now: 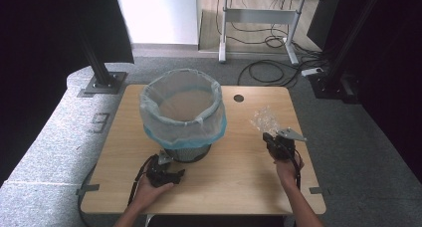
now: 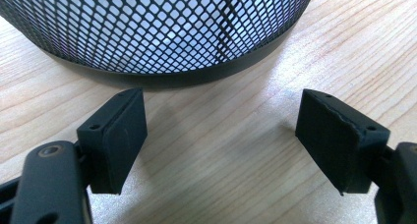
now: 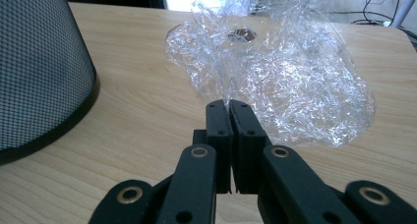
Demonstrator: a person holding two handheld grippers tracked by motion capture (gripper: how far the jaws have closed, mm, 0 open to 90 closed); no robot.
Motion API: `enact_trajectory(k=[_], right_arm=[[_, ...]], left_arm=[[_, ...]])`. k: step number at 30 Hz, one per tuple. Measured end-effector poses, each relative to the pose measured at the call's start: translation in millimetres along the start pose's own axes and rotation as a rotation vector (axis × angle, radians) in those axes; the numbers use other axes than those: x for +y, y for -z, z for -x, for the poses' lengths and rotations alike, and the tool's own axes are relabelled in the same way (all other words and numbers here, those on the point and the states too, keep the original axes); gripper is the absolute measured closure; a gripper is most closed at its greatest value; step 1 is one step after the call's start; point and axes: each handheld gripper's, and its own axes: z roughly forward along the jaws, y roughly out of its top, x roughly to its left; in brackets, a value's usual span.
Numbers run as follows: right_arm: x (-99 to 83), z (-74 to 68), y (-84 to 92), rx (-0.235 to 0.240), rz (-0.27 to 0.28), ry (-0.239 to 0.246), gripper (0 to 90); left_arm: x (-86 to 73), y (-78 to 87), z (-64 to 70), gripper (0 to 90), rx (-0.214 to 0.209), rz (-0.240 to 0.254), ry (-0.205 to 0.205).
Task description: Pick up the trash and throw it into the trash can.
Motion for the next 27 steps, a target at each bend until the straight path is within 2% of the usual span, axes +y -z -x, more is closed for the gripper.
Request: enact_trajectory(k=[6, 10, 22, 27], right_arm=[[3.5, -0.5, 6.3, 0.017, 0.022, -0.014, 87.1], [5.4, -1.3, 11.4, 0.032, 0.043, -0.046, 87.1], [15.0, -12.0, 24.5, 0.063, 0.101, -0.033, 87.1], [18.4, -15.2, 27.3, 0.051, 0.119, -0.021, 87.1]], left_arm=[[0.0, -0.1, 0.2, 19.4, -0.001, 0.001, 0.0], [0.1, -0.1, 0.2, 19.4, 0.0, 0.001, 0.0], [0.2, -0.1, 0.4, 19.4, 0.0, 0.0, -0.001], [0.2, -0.3, 0.7, 19.4, -0.001, 0.002, 0.002]])
